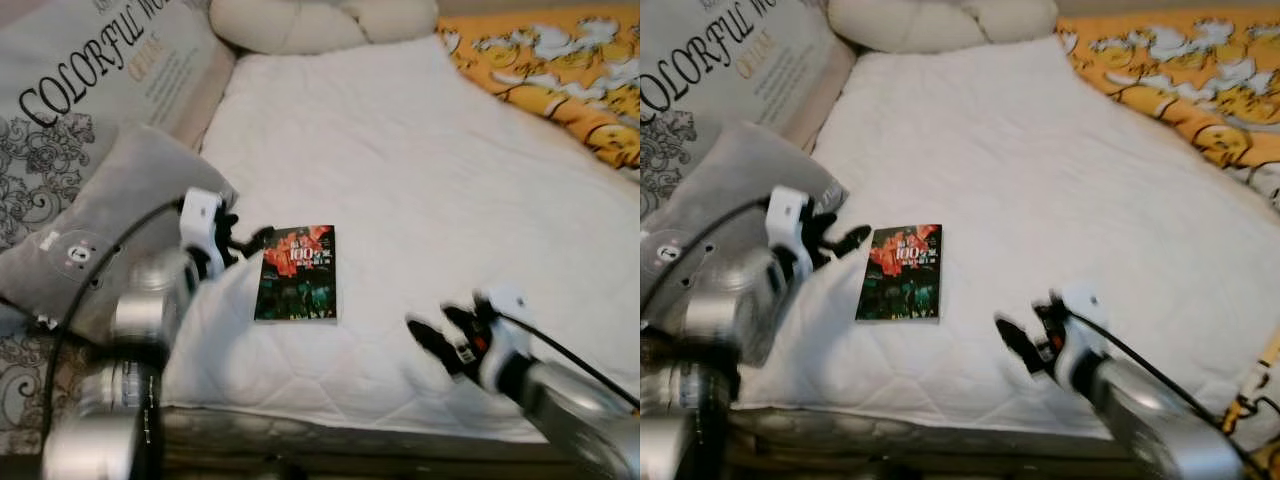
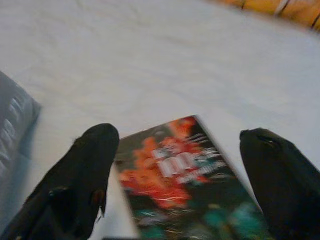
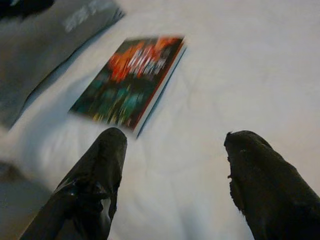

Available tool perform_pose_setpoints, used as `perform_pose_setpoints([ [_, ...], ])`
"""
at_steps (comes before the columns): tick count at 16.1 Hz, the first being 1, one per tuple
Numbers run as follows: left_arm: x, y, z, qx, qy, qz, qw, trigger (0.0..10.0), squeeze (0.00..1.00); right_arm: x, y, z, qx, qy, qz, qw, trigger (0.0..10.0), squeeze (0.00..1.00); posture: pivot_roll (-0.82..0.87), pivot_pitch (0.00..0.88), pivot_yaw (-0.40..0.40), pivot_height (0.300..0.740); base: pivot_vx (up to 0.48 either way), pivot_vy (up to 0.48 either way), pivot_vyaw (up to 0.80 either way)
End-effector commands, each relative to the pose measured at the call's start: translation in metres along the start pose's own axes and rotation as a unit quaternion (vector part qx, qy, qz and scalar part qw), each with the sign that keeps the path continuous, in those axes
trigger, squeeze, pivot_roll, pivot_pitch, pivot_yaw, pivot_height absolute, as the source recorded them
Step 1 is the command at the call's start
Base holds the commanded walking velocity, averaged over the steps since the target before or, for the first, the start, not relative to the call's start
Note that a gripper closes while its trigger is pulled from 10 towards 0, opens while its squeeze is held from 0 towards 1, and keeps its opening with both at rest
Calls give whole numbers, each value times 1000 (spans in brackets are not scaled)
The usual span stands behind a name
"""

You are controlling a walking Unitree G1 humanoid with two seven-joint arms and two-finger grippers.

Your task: Clean up the room

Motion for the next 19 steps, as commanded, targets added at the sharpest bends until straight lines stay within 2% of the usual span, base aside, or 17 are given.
perform_pose_setpoints([
  [1,15,8,0,26,-6,28,999,10000,1000,-1,-4,1,-18,-1,1,1000,10000,0,-57,0,85,740,0,0,0],
  [3,7,34,15,75,-10,45,996,10000,1000,-5,-14,1,-51,11,-1,999,10000,0,-47,0,65,740,0,0,0],
  [4,5,38,17,82,-9,43,996,10000,1000,-5,-15,2,-59,19,-1,998,10000,0,-44,0,62,740,0,0,0],
  [5,1,54,25,117,-18,37,992,10000,1000,-8,-19,9,-99,22,-3,995,10000,0,-21,0,47,740,0,0,0],
  [9,-6,73,29,160,-41,15,986,10000,1000,-6,-27,8,-106,60,5,993,10000,0,0,0,16,740,0,0,0],
  [11,-8,85,28,185,-43,-1,982,10000,1000,-12,-31,15,-138,44,-8,989,10000,0,22,0,-1,740,0,-249,0],
  [14,-10,95,24,197,-54,-19,979,10000,1000,-19,-37,15,-146,47,-27,988,10000,0,33,0,-15,740,0,-250,0],
  [19,-7,97,15,211,-67,-29,975,10000,1000,-20,-42,18,-161,34,-27,986,10000,0,58,0,-17,740,0,-192,0],
])
Point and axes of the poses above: a point about 5 cm out from each wrist's last joint towards the gripper, its own y axis pointing back from the gripper into the wrist, its own x axis along the axis of the wrist's last joint, z = x × y, the point moved 1 cm from there along -y, pointing out of the wrist towards the gripper
